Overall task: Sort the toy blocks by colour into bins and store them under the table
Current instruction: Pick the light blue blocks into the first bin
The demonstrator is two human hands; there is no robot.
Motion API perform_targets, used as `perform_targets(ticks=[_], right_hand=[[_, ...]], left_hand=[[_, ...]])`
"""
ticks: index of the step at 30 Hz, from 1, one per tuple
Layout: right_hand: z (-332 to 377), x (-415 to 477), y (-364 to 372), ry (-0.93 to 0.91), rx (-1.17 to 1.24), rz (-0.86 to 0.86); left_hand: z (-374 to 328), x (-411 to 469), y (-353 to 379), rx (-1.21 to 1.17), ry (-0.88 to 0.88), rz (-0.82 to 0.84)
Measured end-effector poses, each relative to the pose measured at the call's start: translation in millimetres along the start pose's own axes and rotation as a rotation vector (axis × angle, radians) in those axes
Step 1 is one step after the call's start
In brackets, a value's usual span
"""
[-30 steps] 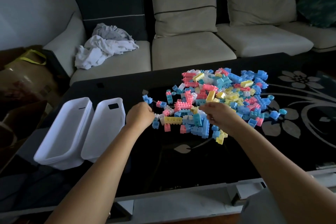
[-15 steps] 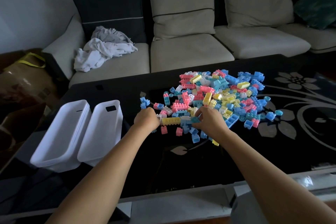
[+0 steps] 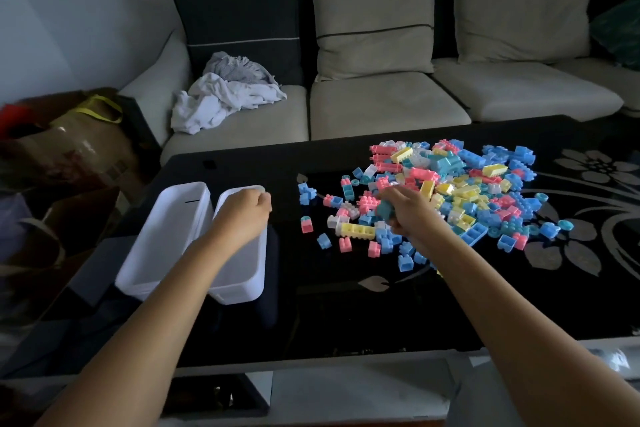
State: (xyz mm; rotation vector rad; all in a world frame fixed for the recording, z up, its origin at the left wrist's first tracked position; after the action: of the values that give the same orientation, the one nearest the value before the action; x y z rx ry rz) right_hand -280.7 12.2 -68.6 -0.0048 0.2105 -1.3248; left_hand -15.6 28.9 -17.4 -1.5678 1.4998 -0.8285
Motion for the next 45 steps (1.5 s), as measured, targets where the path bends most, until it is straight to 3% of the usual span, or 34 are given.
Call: perform_targets(ticks=[4,10,12,14,16,18,23,27,31,35,40,45], right_hand=[[19.2,9.4,82.5,0.095,0.060,0.241],[58.8,23.1,198.6,0.117,0.091,0.500],[58.6,30.4,206.2,0.181,0.064,0.501],[58.6,34.2,209.3,0.128,-0.254,0.464],[51.1,31.9,219.8,0.253,-0.052,0.540],[56.9,31.3,222.2,0.196,-0.084,0.580],[76.5,32.2,182.6,0.090,-0.135,0.545],[71.7,40.7,114.3,0.117,-0.177,0.430],[48.7,49.0,37.0,0.010,-0.391,0.234],[20.2,48.6,-10.9,-0.054,-0.595,0.095],[8.9,45.9,-12.1,-0.122,-0.801,0.078],[1.9,47.8,-1.0,-0.137,-0.941,0.104]], left_hand=[[42.3,-13.1,9.6,0.133,-0.062,0.111],[50.0,-32.1,27.7,0.216,0.011,0.252],[50.1,-34.9,29.5,0.264,0.006,0.273],[51.5,-37.8,29.4,0.310,-0.010,0.295],[54.9,-38.1,25.0,0.301,-0.039,0.276],[62.0,-35.5,14.9,0.197,-0.086,0.212],[46.0,-34.6,-18.0,0.014,-0.022,-0.028],[9.2,-30.0,-22.5,-0.093,0.092,-0.121],[-24.5,-5.2,-1.1,-0.084,0.172,-0.067],[-47.9,24.5,48.1,0.007,0.152,0.121],[-41.3,65.4,95.0,0.219,-0.058,0.241],[-25.3,79.3,109.3,0.303,-0.192,0.208]])
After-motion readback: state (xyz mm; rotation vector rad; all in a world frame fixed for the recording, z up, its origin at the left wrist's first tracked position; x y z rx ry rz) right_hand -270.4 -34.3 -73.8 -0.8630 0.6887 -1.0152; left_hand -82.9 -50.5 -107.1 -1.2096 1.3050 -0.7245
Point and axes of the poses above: each hand's wrist, its own x-axis towards the middle knuckle, its own y-axis out of the palm, z = x × y, the point moved 10 cm from there along x, towards the middle knuckle, and after that the axes turned 10 degrees about z, right-handed, at the moved point
